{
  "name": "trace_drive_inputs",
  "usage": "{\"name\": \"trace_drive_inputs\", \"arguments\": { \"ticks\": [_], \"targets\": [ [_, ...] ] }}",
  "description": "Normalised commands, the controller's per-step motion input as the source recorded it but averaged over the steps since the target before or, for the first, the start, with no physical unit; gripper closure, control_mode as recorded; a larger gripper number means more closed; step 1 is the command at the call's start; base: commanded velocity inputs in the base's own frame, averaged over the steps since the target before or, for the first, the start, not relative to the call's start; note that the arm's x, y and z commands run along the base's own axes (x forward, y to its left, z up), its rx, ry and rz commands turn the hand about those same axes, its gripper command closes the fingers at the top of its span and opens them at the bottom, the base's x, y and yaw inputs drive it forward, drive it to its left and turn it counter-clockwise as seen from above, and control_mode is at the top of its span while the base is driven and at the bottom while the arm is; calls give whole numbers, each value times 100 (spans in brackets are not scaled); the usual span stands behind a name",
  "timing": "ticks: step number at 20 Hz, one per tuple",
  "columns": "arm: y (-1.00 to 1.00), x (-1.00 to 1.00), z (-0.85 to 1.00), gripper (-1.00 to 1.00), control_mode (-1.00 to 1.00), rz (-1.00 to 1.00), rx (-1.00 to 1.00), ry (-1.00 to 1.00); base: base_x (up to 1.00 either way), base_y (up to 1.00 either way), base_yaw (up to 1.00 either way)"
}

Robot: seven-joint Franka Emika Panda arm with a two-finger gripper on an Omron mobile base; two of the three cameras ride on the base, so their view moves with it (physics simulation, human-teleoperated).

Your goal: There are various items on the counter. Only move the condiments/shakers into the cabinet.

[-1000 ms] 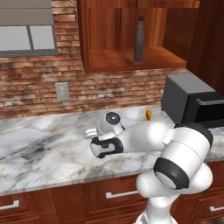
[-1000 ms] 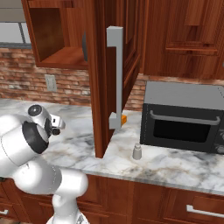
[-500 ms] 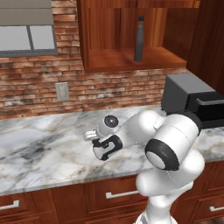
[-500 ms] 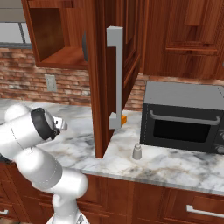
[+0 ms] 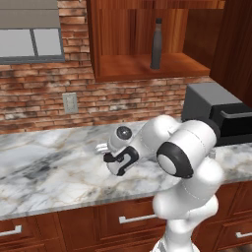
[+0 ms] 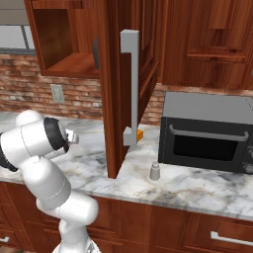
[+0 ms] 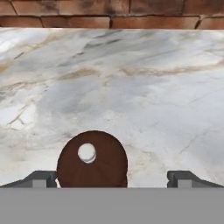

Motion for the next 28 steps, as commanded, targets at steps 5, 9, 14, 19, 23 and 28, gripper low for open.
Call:
{"name": "trace_drive_inputs", "arguments": {
  "ticks": [5,9,14,19,23,28],
  "targets": [
    [0,8,-1,100,-100,0,0,0,0,0,0],
    [0,0,1,100,-100,0,0,-1,0,0,0],
    [0,-27,74,100,-100,0,0,-25,0,0,0],
    [0,-39,100,100,-100,-2,-1,-38,0,0,0],
    [0,-38,100,100,-100,-4,-3,-37,0,0,0],
    [0,-30,100,100,-100,-4,-2,-19,0,0,0]
  ]
}}
